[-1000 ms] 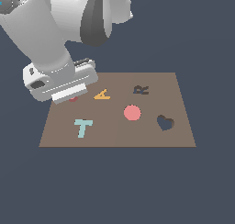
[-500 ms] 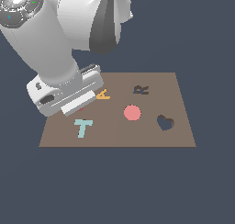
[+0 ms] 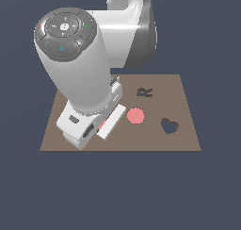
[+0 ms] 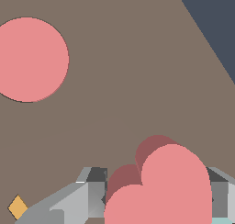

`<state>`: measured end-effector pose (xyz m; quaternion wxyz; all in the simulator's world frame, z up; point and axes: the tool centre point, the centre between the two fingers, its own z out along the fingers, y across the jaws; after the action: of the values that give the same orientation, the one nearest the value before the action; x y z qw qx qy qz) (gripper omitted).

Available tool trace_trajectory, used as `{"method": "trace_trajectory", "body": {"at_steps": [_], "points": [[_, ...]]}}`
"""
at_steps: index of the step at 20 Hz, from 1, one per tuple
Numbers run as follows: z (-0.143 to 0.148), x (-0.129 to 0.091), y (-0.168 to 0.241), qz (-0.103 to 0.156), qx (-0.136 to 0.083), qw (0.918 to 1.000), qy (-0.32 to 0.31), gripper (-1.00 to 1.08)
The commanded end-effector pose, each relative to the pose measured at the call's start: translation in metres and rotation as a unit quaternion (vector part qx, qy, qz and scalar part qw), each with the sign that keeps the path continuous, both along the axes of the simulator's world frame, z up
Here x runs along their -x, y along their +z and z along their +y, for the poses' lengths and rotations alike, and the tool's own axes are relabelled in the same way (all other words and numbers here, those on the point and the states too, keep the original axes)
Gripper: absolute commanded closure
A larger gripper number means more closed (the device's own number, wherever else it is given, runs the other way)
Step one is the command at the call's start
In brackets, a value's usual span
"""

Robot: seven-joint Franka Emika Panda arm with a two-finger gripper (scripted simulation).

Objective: Insert a designated object into the corresponding slot on a board.

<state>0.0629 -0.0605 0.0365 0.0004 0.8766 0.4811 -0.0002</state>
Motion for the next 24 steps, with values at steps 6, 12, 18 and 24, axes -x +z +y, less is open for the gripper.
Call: {"method": "trace_trajectory", "body": {"at_steps": [6, 12, 18, 24], "points": [[0.072, -0.026, 0.002, 0.000, 0.000, 0.9890, 0.148, 1.08], [0.129, -0.030, 0.003, 0.000, 0.000, 0.9671, 0.255, 1.08], [0.182, -0.022, 0.004, 0.000, 0.000, 0.9363, 0.351, 1.08], [0.216, -0.009, 0.004, 0.000, 0.000, 0.9099, 0.415, 1.08]]}}
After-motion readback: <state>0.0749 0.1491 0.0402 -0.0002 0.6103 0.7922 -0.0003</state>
